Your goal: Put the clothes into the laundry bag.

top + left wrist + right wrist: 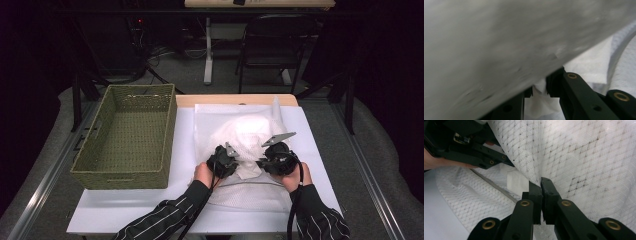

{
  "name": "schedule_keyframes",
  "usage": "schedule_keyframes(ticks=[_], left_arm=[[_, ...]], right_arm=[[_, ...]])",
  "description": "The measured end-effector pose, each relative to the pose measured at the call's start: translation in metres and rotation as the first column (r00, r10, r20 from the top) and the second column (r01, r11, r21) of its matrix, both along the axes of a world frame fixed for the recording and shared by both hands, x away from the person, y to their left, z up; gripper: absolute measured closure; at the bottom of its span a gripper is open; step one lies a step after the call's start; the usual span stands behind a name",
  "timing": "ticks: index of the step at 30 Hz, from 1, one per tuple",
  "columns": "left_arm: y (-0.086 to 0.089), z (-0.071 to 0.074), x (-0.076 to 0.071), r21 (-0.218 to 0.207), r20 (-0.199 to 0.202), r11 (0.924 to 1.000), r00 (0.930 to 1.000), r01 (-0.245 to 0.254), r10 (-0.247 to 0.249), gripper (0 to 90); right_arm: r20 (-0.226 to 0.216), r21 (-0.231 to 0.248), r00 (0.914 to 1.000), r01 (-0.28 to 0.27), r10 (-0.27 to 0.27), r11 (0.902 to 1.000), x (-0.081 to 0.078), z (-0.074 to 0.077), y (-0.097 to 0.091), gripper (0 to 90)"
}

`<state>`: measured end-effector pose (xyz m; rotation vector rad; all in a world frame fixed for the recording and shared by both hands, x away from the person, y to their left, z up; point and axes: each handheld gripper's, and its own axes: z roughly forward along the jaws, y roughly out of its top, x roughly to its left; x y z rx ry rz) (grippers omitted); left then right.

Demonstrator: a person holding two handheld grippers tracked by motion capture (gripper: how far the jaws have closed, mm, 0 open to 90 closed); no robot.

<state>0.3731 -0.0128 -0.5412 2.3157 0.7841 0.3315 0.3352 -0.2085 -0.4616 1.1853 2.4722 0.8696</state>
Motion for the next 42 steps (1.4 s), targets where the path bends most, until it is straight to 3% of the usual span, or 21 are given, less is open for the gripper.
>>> schedule_keyframes(ticks=[3, 7, 9, 11, 17, 22, 25, 29, 34, 37, 42], left_arm=[[0.004, 0.006, -0.007, 0.014, -0.004, 0.9992, 0.9993, 0.037, -0.037, 65.6], [0.016, 0.018, -0.022, 0.003, -0.005, 0.9970, 0.9969, 0.078, -0.078, 44.1], [0.025, 0.025, -0.030, 0.005, 0.004, 0.9954, 0.9954, 0.096, -0.096, 37.3], [0.035, 0.031, -0.037, 0.010, 0.040, 0.9951, 0.9944, 0.098, -0.098, 33.0], [0.064, 0.045, -0.039, -0.016, 0.095, 0.9996, 0.9952, 0.022, -0.021, 29.3], [0.064, 0.038, -0.027, 0.020, 0.099, 0.9994, 0.9947, -0.030, 0.027, 26.0], [0.057, 0.030, -0.019, 0.051, 0.103, 0.9976, 0.9939, -0.046, 0.041, 32.8], [0.056, 0.024, -0.014, 0.047, 0.102, 0.9979, 0.9939, -0.046, 0.041, 59.8], [0.064, 0.024, -0.014, 0.041, 0.093, 0.9984, 0.9951, -0.038, 0.034, 81.3], [0.068, 0.026, -0.019, 0.037, 0.099, 0.9989, 0.9947, -0.031, 0.027, 87.5], [0.078, 0.031, -0.027, 0.030, 0.107, 0.9994, 0.9942, -0.018, 0.015, 89.0]], right_arm=[[-0.004, -0.003, 1.0000, -0.002, 0.002, 1.0000, 0.000, 0.000, 0.000, 87.6], [-0.006, -0.007, 1.0000, -0.004, 0.004, 1.0000, -0.001, 0.000, 0.002, 87.6], [-0.005, -0.006, 1.0000, -0.004, 0.004, 1.0000, -0.002, 0.000, 0.002, 87.6], [-0.004, -0.009, 1.0000, -0.006, 0.006, 0.9999, -0.003, 0.001, 0.002, 87.7], [-0.009, -0.001, 0.9999, -0.010, 0.010, 0.9999, -0.005, 0.003, 0.000, 87.7], [-0.013, -0.002, 0.9996, -0.025, 0.025, 0.9997, -0.007, 0.004, 0.001, 87.7], [-0.015, -0.004, 0.9994, -0.031, 0.031, 0.9995, -0.008, 0.004, 0.002, 87.6], [-0.021, -0.006, 0.9991, -0.036, 0.036, 0.9993, -0.009, 0.003, 0.001, 87.5], [-0.029, -0.010, 0.9987, -0.041, 0.041, 0.9991, -0.009, 0.001, 0.000, 87.4], [-0.027, -0.015, 0.9983, -0.052, 0.051, 0.9986, -0.010, 0.001, 0.001, 87.5], [-0.031, -0.020, 0.9977, -0.061, 0.061, 0.9979, -0.011, 0.000, 0.003, 87.6]])
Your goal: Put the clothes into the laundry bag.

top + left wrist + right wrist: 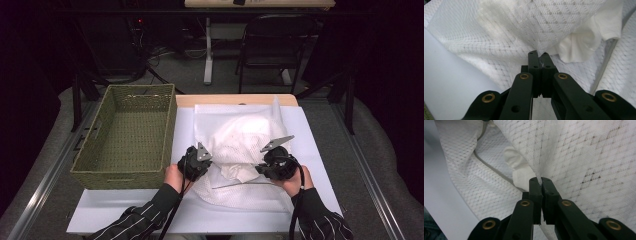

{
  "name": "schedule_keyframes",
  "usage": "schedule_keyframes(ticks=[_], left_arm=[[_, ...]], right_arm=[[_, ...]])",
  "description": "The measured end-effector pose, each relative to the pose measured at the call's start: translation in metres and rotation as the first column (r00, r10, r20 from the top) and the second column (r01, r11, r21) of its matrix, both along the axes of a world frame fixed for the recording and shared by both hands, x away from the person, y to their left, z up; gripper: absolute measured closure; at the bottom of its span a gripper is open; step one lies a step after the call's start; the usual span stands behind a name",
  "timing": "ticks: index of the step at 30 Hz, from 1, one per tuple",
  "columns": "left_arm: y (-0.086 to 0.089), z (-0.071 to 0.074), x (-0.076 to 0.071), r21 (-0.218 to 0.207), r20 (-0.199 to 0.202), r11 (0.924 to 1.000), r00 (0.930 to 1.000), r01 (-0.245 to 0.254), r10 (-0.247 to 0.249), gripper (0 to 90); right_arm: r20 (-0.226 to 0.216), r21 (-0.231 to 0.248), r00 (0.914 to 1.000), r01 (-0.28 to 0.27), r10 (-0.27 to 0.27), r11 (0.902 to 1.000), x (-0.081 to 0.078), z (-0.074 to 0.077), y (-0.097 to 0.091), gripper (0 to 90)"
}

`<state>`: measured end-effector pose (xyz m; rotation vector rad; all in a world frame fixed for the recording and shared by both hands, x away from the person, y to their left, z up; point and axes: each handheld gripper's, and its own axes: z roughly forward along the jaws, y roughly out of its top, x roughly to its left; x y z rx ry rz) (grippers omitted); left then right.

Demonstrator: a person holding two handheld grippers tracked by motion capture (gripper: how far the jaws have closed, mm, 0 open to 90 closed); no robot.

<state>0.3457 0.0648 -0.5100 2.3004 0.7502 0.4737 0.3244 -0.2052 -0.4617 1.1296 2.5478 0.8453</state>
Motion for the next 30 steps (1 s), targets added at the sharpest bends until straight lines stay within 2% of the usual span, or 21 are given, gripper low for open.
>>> schedule_keyframes(ticks=[3, 14, 16, 17, 19, 21, 24, 26, 30], left_arm=[[0.005, 0.001, -0.004, -0.011, -0.003, 0.9999, 1.0000, 0.001, -0.001, 89.1], [0.022, 0.000, -0.023, 0.007, -0.027, 0.9995, 0.9992, 0.031, -0.031, 89.1], [0.024, 0.000, -0.024, 0.009, -0.029, 0.9993, 0.9990, 0.035, -0.035, 86.8], [0.025, -0.001, -0.024, 0.006, -0.031, 0.9995, 0.9990, 0.032, -0.032, 80.8], [0.025, -0.001, -0.021, 0.014, -0.046, 0.9996, 0.9986, 0.026, -0.025, 63.3], [0.024, -0.001, -0.019, 0.011, -0.042, 0.9998, 0.9989, 0.018, -0.018, 48.7], [0.019, -0.002, -0.013, 0.009, -0.035, 1.0000, 0.9994, 0.003, -0.002, 38.1], [0.015, -0.004, -0.009, 0.018, -0.034, 0.9998, 0.9994, 0.009, -0.009, 40.5], [0.010, -0.010, -0.007, 0.018, -0.028, 0.9996, 0.9994, 0.021, -0.021, 68.3]], right_arm=[[-0.005, -0.004, 1.0000, -0.004, 0.004, 1.0000, -0.003, -0.001, 0.000, 87.7], [-0.024, -0.019, 0.9993, -0.028, 0.028, 0.9994, -0.011, -0.005, 0.002, 87.9], [-0.028, -0.020, 0.9992, -0.028, 0.028, 0.9994, -0.012, -0.006, 0.003, 88.0], [-0.028, -0.022, 0.9993, -0.028, 0.027, 0.9994, -0.012, -0.007, 0.004, 88.0], [-0.031, -0.022, 0.9992, -0.026, 0.026, 0.9994, -0.012, -0.007, 0.004, 88.0], [-0.029, -0.021, 0.9992, -0.029, 0.029, 0.9993, -0.011, -0.007, 0.004, 88.1], [-0.030, -0.020, 0.9991, -0.031, 0.030, 0.9993, -0.011, -0.008, 0.003, 88.1], [-0.032, -0.021, 0.9992, -0.026, 0.025, 0.9994, -0.011, -0.008, 0.002, 88.1], [-0.036, -0.019, 0.9991, -0.023, 0.022, 0.9996, -0.011, -0.009, 0.000, 88.1]])
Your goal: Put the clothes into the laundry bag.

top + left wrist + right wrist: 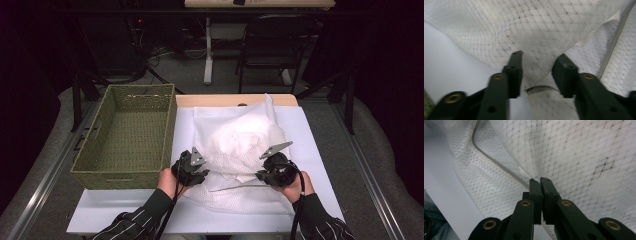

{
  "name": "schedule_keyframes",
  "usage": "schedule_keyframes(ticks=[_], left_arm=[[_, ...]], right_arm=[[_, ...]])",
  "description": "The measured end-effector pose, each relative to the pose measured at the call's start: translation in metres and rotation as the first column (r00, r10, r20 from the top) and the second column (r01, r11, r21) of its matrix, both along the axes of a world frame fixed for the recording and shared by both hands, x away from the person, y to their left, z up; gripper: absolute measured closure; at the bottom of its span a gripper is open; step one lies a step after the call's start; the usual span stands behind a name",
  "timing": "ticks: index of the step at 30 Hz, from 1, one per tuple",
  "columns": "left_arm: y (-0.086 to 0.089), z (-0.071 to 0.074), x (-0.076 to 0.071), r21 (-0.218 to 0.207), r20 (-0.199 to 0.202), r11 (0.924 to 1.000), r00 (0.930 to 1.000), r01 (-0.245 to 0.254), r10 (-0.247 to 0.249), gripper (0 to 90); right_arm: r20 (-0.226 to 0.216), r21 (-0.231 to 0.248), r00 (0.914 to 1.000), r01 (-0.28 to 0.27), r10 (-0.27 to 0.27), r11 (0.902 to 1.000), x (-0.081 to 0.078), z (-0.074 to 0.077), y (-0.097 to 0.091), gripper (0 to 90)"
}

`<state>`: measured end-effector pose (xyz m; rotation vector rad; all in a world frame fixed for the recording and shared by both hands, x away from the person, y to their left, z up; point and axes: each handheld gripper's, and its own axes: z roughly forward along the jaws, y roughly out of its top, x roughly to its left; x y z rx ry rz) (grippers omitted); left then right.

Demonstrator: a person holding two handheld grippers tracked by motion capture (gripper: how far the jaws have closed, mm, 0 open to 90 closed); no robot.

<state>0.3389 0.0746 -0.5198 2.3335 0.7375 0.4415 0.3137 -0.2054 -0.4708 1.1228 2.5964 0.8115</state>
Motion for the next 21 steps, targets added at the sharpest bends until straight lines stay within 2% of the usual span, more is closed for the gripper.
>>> schedule_keyframes(ticks=[2, 5, 10, 14, 21], left_arm=[[-0.001, -0.002, -0.004, 0.007, 0.015, 0.9998, 0.9997, 0.017, -0.017, 79.3], [0.001, -0.002, -0.009, 0.005, 0.003, 0.9996, 0.9996, 0.028, -0.028, 87.8], [0.009, 0.000, -0.015, -0.002, -0.003, 0.9993, 0.9993, 0.036, -0.036, 89.2], [0.009, 0.002, -0.019, -0.010, -0.011, 0.9990, 0.9990, 0.043, -0.043, 89.2], [0.011, 0.003, -0.024, -0.001, -0.029, 0.9986, 0.9982, 0.053, -0.053, 89.3]], right_arm=[[-0.004, -0.001, 1.0000, 0.001, -0.001, 1.0000, 0.000, -0.001, -0.001, 88.1], [-0.014, -0.006, 0.9999, 0.004, -0.004, 1.0000, 0.000, -0.003, -0.002, 88.1], [-0.013, -0.009, 0.9999, 0.001, -0.001, 1.0000, -0.002, -0.004, -0.004, 88.1], [-0.022, -0.017, 0.9998, 0.002, -0.002, 0.9999, -0.005, -0.006, -0.004, 88.1], [-0.023, -0.019, 0.9997, 0.001, -0.001, 0.9998, -0.005, -0.008, -0.006, 88.0]])
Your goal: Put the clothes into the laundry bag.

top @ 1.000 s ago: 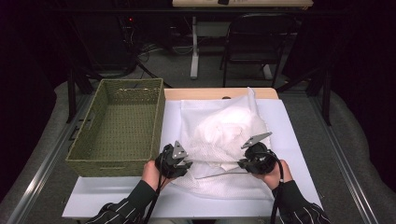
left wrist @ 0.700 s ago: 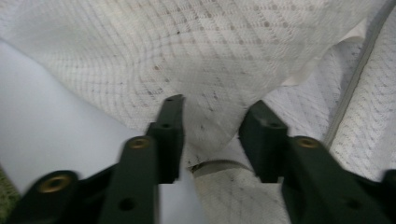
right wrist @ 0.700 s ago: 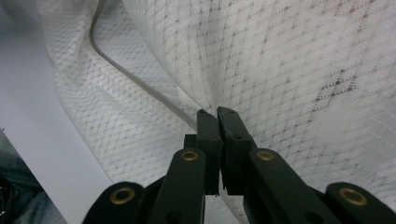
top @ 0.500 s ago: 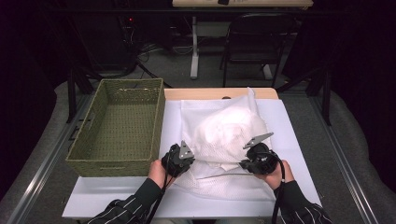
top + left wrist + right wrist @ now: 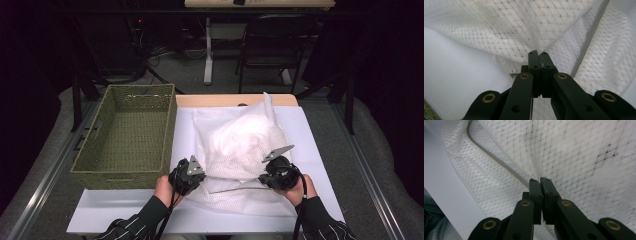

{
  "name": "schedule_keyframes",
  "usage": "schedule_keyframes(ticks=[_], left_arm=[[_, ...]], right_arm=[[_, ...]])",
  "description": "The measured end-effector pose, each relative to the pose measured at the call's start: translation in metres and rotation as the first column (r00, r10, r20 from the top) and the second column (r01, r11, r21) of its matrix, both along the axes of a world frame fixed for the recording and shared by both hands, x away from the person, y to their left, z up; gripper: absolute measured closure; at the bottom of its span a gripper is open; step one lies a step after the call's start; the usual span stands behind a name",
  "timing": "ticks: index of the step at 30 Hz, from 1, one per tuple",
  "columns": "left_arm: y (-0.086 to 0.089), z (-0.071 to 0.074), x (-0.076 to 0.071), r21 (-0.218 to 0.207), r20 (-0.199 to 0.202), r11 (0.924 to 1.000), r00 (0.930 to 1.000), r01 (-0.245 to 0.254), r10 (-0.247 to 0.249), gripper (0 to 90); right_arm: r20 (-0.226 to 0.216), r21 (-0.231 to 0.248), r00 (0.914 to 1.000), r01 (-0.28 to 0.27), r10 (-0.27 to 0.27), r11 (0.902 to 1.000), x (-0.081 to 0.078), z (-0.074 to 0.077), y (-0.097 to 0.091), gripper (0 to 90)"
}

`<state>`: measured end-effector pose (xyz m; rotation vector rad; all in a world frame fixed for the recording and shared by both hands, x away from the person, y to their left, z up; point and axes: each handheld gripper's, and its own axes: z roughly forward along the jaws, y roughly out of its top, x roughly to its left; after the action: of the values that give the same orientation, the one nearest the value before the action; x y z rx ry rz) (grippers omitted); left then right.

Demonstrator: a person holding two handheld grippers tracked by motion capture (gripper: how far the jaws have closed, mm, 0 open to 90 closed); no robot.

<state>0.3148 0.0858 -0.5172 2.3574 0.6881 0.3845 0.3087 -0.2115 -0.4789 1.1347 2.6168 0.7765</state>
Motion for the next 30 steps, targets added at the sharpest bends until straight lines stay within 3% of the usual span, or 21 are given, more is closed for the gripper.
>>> schedule_keyframes(ticks=[30], left_arm=[[0.0018, -0.0036, -0.0036, 0.006, -0.044, 1.0000, 0.9990, 0.002, -0.002, 89.0]], right_arm=[[-0.013, -0.017, 0.9999, 0.003, -0.003, 0.9998, 0.0003, -0.0032, -0.0005, 87.9]])
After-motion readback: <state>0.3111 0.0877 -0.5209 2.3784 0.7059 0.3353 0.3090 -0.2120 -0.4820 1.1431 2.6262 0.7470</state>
